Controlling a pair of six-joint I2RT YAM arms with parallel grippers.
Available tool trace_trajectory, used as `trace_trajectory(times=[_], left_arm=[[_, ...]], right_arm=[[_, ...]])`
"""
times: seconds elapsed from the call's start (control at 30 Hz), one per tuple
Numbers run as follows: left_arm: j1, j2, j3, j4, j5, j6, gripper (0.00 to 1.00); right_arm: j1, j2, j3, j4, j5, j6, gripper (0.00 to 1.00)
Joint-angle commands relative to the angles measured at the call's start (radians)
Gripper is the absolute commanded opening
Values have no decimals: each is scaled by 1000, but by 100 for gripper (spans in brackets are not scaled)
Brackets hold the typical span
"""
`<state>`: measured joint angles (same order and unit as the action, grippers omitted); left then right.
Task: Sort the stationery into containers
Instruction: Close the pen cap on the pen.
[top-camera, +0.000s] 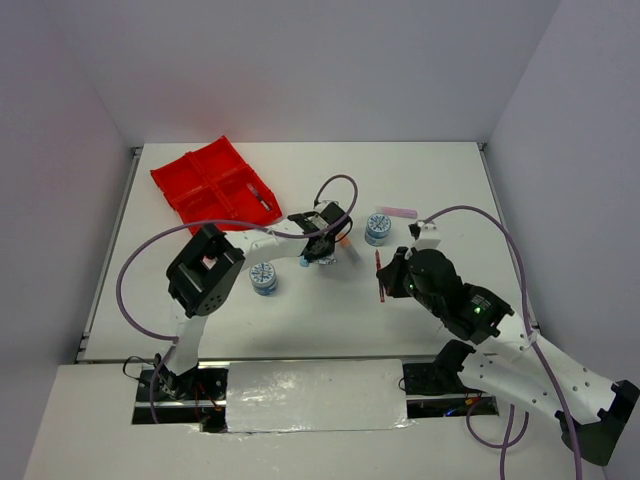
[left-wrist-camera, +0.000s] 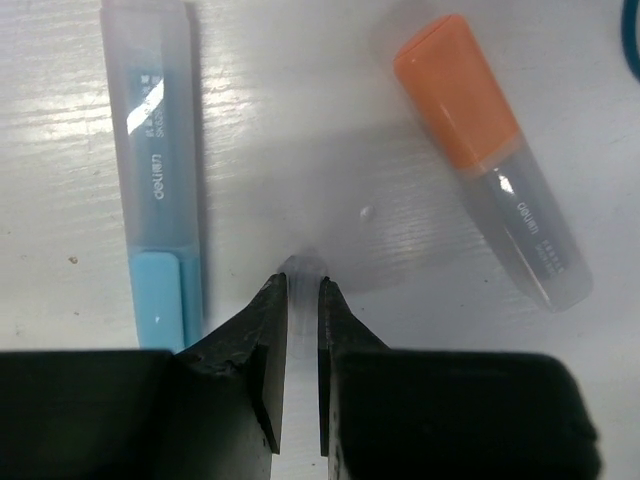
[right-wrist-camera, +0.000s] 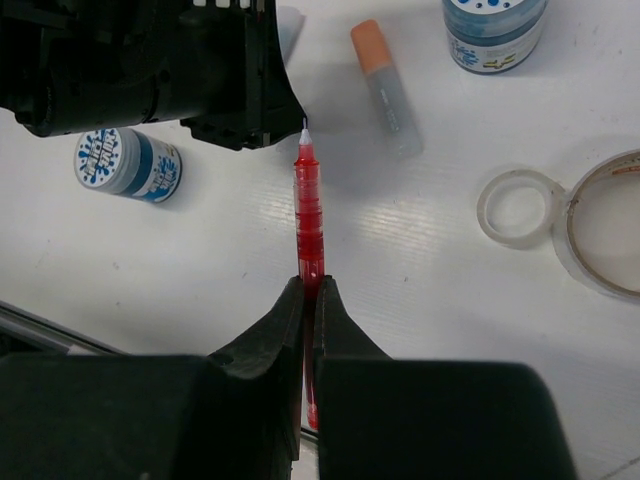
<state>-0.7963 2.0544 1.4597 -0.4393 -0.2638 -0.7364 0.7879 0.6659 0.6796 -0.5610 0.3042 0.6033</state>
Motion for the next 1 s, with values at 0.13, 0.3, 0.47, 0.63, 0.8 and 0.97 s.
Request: trace_trajectory(times=[0.13,0.3,0.47,0.63,0.8,0.97], left_arm=[[-20,44,-7,-173,-61,19,4],[-32,87,-5,-193,-74,20,27],[-38,95,-15,-185,-57,31,44],[-43,101,-12,-211,-75,40,45],[-47,121,-19,-182,-8,63,37],[-49,125,-65,-101,90,69,11]], right_arm=[[5,4,-14,58,-13,-19,0],[5,6,-8,52,-11,-19,0],[5,-2,-6,50,-11,-19,0],[5,-2,-5,49,-11,-17,0],[4,-3,-3,49,-13,-19,0],[4,-11,0,38,-8,-20,0]])
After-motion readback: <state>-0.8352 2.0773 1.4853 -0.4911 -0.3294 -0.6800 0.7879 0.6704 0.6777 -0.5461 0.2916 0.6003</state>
